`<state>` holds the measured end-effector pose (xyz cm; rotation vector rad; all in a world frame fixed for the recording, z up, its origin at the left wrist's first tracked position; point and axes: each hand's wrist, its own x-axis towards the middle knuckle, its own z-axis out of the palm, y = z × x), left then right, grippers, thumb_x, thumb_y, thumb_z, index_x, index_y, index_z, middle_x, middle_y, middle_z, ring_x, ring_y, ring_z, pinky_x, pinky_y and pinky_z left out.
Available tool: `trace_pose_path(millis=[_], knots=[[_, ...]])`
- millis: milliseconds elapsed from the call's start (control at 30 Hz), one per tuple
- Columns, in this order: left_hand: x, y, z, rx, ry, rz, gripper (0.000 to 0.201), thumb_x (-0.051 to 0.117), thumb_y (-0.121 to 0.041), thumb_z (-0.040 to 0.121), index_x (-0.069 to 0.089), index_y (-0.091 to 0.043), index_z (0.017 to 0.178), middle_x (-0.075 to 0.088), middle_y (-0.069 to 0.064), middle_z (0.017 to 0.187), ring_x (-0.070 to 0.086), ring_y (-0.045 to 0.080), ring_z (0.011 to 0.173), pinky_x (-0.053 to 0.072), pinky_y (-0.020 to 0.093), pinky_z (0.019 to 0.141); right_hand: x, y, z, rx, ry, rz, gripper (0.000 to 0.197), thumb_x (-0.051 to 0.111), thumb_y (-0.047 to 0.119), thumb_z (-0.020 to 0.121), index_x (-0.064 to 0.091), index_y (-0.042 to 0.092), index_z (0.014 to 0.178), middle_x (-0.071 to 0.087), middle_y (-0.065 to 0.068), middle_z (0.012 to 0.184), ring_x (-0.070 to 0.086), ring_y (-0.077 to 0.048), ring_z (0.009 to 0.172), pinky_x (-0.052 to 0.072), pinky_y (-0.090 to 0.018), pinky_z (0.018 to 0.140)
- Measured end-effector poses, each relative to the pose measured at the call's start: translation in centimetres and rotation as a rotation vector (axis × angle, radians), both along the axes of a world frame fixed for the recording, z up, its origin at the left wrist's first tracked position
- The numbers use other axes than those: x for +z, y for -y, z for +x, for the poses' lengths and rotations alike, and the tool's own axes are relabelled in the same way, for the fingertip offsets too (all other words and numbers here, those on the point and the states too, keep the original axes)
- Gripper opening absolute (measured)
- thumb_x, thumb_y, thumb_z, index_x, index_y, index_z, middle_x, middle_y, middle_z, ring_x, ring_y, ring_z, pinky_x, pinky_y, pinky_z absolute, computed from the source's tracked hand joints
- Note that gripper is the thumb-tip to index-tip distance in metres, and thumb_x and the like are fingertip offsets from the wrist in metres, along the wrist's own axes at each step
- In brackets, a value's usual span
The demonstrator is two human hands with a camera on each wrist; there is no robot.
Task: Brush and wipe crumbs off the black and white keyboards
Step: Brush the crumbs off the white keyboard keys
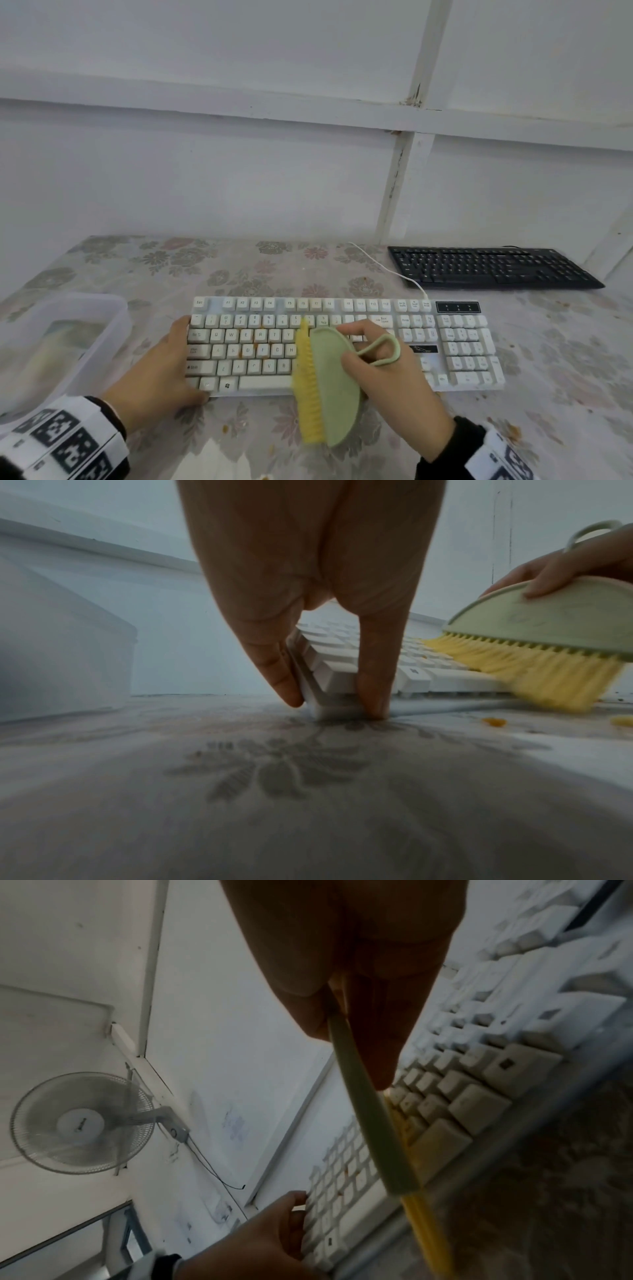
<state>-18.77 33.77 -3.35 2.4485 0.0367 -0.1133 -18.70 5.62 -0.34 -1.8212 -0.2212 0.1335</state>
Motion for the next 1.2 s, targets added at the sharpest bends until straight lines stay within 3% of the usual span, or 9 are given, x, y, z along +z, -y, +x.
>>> trace_pose_path(millis=[100,167,233,400,633,800,900,1033,1200], knots=[[-0.2,-0.2,0.1,0.001,-0.006,-0.001,0.090,0.080,-0.019,0.062,0.021,-0.025,0.131,0.051,-0.014,0.114,0.055,0.001,0.096,0.046,0.012,0.070,1.6,0.6,0.1,0.009,-0.005,0.014,0.023,0.057,0.016,0.074,0.069,0.032,0.086,0.050,-0.017,0.064,0.043,-0.018,0.061,0.035,-0.030,0.056],[-0.3,-0.3,0.2,0.001,-0.005,-0.002,0.092,0.080,-0.019,0.062,0.021,-0.025,0.133,0.051,-0.013,0.116,0.055,0.003,0.099,0.046,0.014,0.075,2.9,0.5,0.8,-0.044,0.066,0.048,0.025,0.059,0.010,0.081,0.069,0.032,0.086,0.051,-0.011,0.061,0.044,-0.018,0.060,0.036,-0.030,0.055],[-0.3,-0.3,0.2,-0.002,-0.006,-0.007,0.093,0.080,-0.019,0.062,0.021,-0.024,0.134,0.050,-0.013,0.117,0.055,0.003,0.101,0.046,0.014,0.076,3.8,0.0,1.7,-0.112,0.141,0.089,0.031,0.056,0.004,0.087,0.066,0.032,0.093,0.058,-0.017,0.067,0.050,-0.020,0.062,0.041,-0.034,0.054],[-0.1,-0.1,0.0,-0.005,0.017,-0.009,0.088,0.081,-0.021,0.062,0.024,-0.024,0.130,0.051,-0.017,0.110,0.054,-0.004,0.093,0.045,0.006,0.066,3.1,-1.9,3.1,-0.170,0.189,0.069,0.026,0.055,0.007,0.090,0.062,0.028,0.103,0.070,-0.006,0.078,0.065,-0.023,0.066,0.053,-0.039,0.055],[-0.4,-0.3,0.1,-0.013,0.022,-0.002,0.091,0.081,-0.025,0.061,0.024,-0.026,0.131,0.050,-0.018,0.112,0.053,-0.003,0.096,0.043,0.007,0.068,1.0,-2.1,1.1,-0.024,0.096,0.019,0.028,0.052,0.003,0.089,0.064,0.027,0.096,0.056,0.006,0.059,0.043,-0.011,0.053,0.035,-0.022,0.048],[-0.5,-0.3,0.2,-0.013,0.017,0.008,0.092,0.080,-0.023,0.062,0.022,-0.024,0.133,0.051,-0.014,0.115,0.054,0.001,0.099,0.043,0.009,0.070,1.1,-1.4,0.0,0.031,0.056,-0.007,0.025,0.055,0.006,0.085,0.067,0.027,0.090,0.044,-0.004,0.059,0.034,-0.016,0.056,0.030,-0.025,0.052],[-0.6,-0.5,0.3,-0.014,0.020,0.005,0.093,0.080,-0.024,0.062,0.022,-0.024,0.134,0.050,-0.015,0.115,0.054,0.000,0.098,0.044,0.009,0.070,2.3,-1.3,0.5,-0.015,0.099,0.025,0.024,0.056,0.014,0.079,0.067,0.033,0.087,0.046,-0.010,0.061,0.036,-0.017,0.058,0.030,-0.031,0.054],[-0.7,-0.5,0.3,-0.019,0.020,0.005,0.094,0.080,-0.024,0.061,0.020,-0.025,0.134,0.050,-0.015,0.114,0.054,0.000,0.097,0.045,0.010,0.070,2.9,-2.0,2.0,-0.139,0.179,0.090,0.031,0.055,0.008,0.088,0.064,0.037,0.095,0.063,-0.009,0.067,0.049,-0.019,0.060,0.042,-0.036,0.054],[-0.6,-0.5,0.2,-0.026,0.024,-0.005,0.093,0.080,-0.023,0.061,0.021,-0.026,0.132,0.050,-0.015,0.116,0.054,0.000,0.099,0.044,0.010,0.071,1.5,-2.8,1.4,-0.103,0.150,0.061,0.026,0.053,0.004,0.090,0.062,0.027,0.097,0.058,0.007,0.058,0.045,-0.008,0.051,0.038,-0.021,0.047]])
